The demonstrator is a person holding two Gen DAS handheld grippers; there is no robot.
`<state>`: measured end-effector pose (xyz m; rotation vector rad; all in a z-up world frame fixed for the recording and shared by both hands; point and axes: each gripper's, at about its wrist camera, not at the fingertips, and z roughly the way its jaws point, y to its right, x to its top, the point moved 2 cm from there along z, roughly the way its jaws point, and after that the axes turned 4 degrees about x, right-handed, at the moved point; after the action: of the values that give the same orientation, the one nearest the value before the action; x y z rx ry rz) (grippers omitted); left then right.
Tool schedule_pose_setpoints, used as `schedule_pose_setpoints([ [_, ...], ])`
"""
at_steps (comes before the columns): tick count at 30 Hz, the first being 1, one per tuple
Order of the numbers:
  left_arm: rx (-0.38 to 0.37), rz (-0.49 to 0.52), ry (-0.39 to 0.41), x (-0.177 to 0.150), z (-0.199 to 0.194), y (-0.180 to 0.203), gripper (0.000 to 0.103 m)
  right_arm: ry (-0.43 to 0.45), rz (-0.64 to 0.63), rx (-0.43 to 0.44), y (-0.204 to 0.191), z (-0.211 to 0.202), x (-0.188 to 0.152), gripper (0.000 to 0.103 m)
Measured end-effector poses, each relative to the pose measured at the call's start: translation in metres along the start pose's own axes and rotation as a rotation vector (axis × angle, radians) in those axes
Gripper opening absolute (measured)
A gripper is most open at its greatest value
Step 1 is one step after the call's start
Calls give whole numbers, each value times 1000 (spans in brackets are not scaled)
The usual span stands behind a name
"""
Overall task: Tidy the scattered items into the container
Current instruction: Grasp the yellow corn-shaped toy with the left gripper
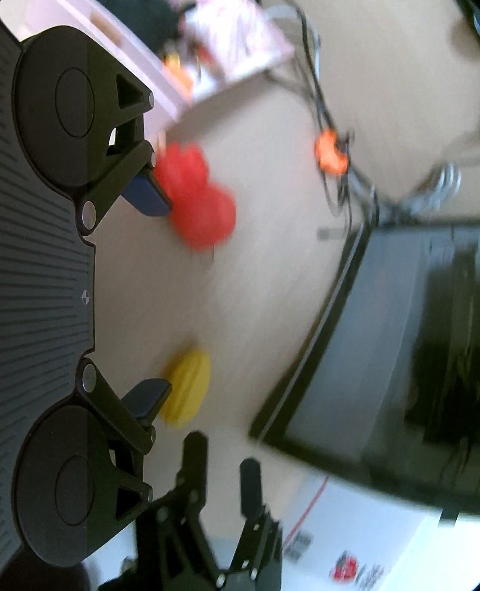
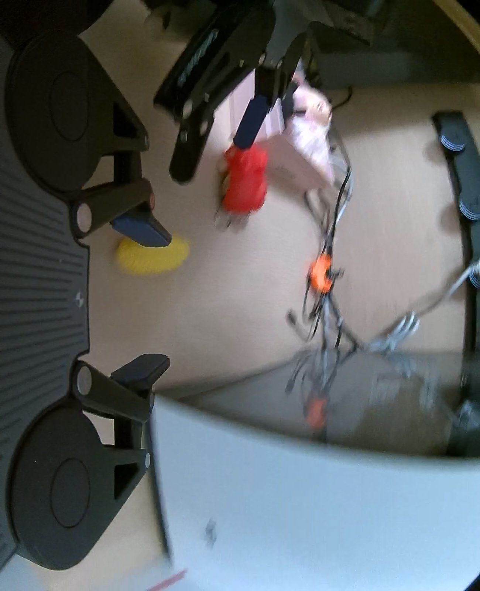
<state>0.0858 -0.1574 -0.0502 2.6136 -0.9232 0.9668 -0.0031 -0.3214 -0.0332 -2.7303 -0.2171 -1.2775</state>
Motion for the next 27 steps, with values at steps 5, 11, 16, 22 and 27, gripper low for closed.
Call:
schedule_pose_setpoints([
  [5,-53,175,34,10,20,45,98,-34,63,-64,18,-13,-18,65],
  [11,-84,260,26,15,50,67,98,-64,97,-65,24,-27,-34,70],
  [16,-98,220,25,14,57,64,68,-65,96,-60,27,-30,-34,71],
  [22,-47,160,30,6,30,55,67,-33,35,28,15,-15,-11,71],
  [27,47,26,-8,-11,-3,26,68,38,-12,173,-16,10,33,73],
])
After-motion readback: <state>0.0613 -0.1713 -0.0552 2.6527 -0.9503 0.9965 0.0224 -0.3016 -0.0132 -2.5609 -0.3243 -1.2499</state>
